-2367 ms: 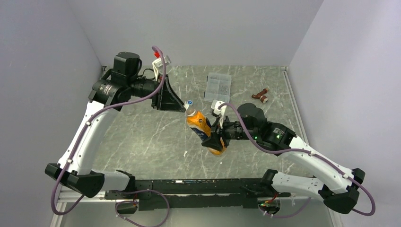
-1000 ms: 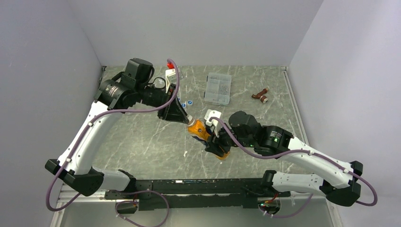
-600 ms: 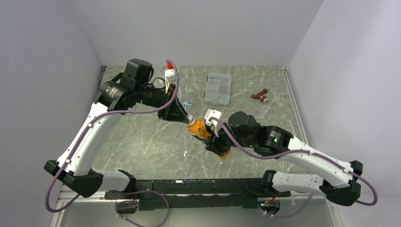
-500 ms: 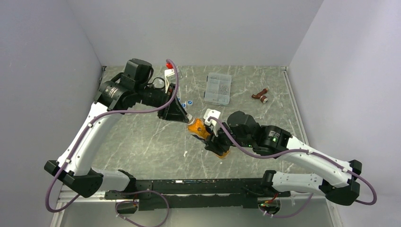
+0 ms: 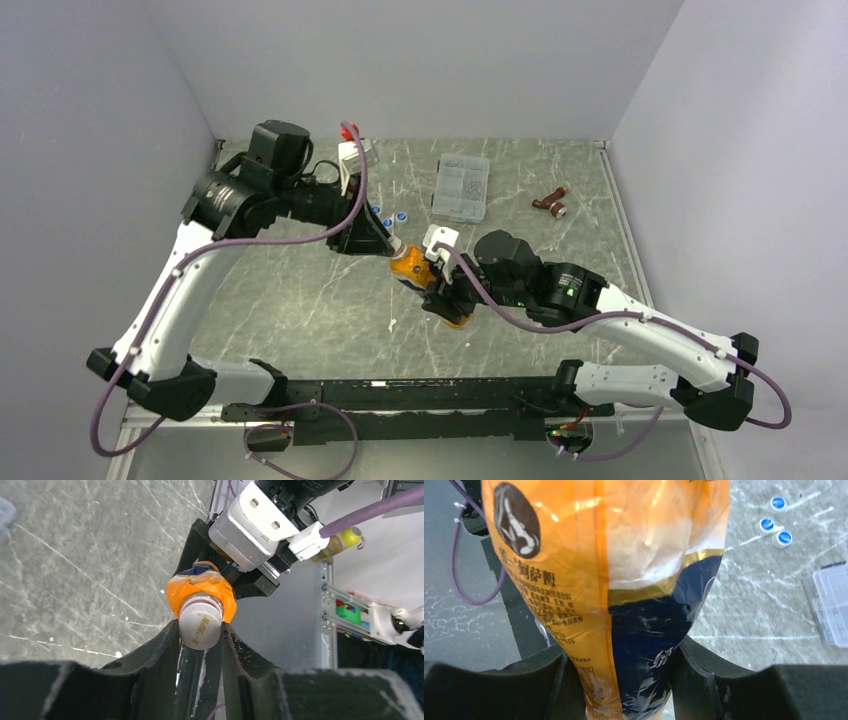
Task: Screw on the bottle caps
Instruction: Screw the bottle cap onto the plastic bottle.
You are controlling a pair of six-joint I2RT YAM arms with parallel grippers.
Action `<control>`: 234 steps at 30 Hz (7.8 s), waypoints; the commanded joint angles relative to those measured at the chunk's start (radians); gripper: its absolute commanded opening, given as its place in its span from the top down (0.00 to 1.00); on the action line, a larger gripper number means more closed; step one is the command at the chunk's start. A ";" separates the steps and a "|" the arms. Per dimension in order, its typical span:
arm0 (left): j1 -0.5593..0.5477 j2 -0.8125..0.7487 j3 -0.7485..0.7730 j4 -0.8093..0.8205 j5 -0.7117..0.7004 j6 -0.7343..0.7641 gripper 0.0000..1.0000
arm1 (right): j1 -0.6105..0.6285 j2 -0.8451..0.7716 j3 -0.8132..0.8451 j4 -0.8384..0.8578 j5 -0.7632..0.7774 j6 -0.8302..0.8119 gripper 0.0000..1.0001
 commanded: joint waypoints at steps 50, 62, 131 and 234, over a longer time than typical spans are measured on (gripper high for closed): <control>-0.055 0.050 0.204 -0.101 -0.269 0.005 0.26 | -0.048 0.048 0.000 0.375 -0.207 -0.009 0.79; -0.053 0.054 0.211 -0.107 -0.239 0.015 0.11 | -0.055 0.047 -0.042 0.431 -0.142 0.021 0.80; 0.019 -0.165 -0.307 1.030 -0.385 -0.489 0.17 | -0.102 0.091 0.043 0.555 0.109 0.206 0.79; 0.027 -0.084 -0.125 0.783 0.271 -0.382 0.84 | -0.232 0.074 0.155 0.628 -0.738 0.209 0.88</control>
